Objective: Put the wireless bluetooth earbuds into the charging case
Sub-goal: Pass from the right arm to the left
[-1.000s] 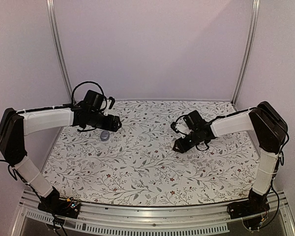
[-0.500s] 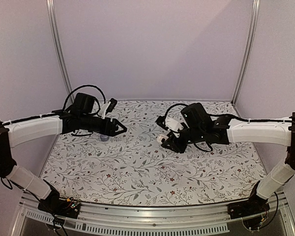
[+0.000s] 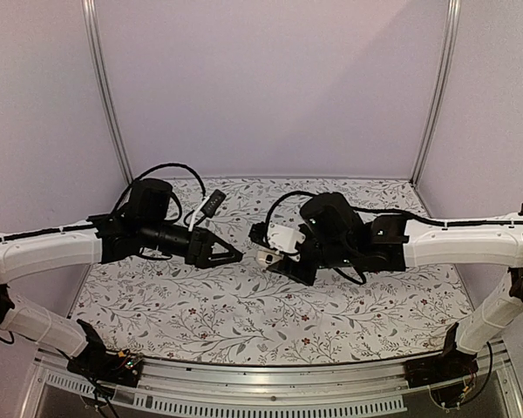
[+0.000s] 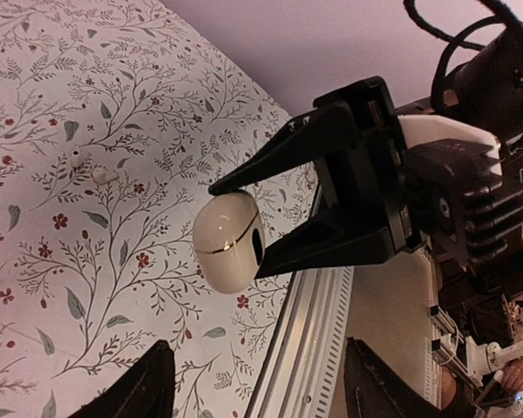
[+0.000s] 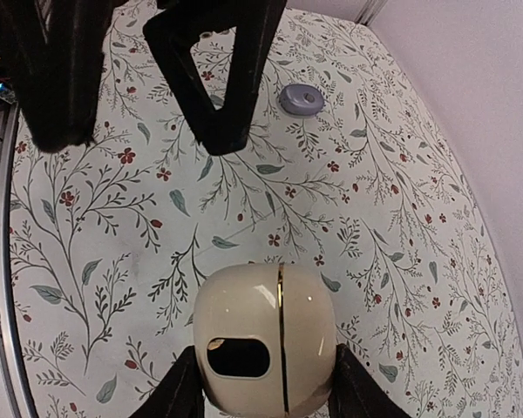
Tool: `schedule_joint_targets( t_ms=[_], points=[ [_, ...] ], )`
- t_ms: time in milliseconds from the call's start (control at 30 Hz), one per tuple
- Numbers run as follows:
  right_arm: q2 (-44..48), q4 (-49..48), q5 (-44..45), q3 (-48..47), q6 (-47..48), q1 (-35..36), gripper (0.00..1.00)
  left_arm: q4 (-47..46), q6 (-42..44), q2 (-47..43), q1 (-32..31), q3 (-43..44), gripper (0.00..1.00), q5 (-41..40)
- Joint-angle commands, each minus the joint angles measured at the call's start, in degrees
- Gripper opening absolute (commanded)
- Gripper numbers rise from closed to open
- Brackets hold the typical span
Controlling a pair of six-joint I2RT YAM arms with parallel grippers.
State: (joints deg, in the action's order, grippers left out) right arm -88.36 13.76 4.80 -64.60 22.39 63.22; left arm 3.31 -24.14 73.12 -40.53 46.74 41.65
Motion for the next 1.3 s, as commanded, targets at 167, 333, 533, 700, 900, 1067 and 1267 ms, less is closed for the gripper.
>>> schedule_joint_targets(
  t_ms=[167, 333, 533, 700, 900, 1067, 1267],
  points=[
    [1.61, 0.25, 5.06, -3.20, 2.03, 2.17, 0.34, -8.32, -4.77, 4.46, -4.40, 0.51, 0.62, -0.73],
    [1.95, -0.11, 5.84, -3.66, 2.47, 3.51, 0.34, -11.22, -6.72, 5.19, -5.76, 0.04, 0.58, -3.48],
    [2.06, 0.05, 6.63, -4.37, 2.87, 4.90, 0.34, -14.09, -8.10, 5.37, -6.14, -0.68, 0.52, -4.68],
    [1.96, -0.15, 6.84, -4.78, 2.92, 5.41, 0.34, -15.68, -8.65, 6.71, -6.93, -0.87, 0.45, -4.47],
    [1.49, -0.14, 8.42, -5.23, 2.74, 5.91, 0.33, -16.19, -8.81, 6.84, -7.11, -0.89, 0.40, -4.31],
    [1.26, -0.59, 10.02, -5.06, 2.74, 5.89, 0.33, -16.40, -8.97, 6.87, -7.12, -1.20, 0.39, -4.44],
    [0.99, -1.14, 11.22, -4.96, 2.49, 5.86, 0.32, -16.16, -9.02, 7.13, -7.11, -1.17, 0.36, -5.12]
  ],
)
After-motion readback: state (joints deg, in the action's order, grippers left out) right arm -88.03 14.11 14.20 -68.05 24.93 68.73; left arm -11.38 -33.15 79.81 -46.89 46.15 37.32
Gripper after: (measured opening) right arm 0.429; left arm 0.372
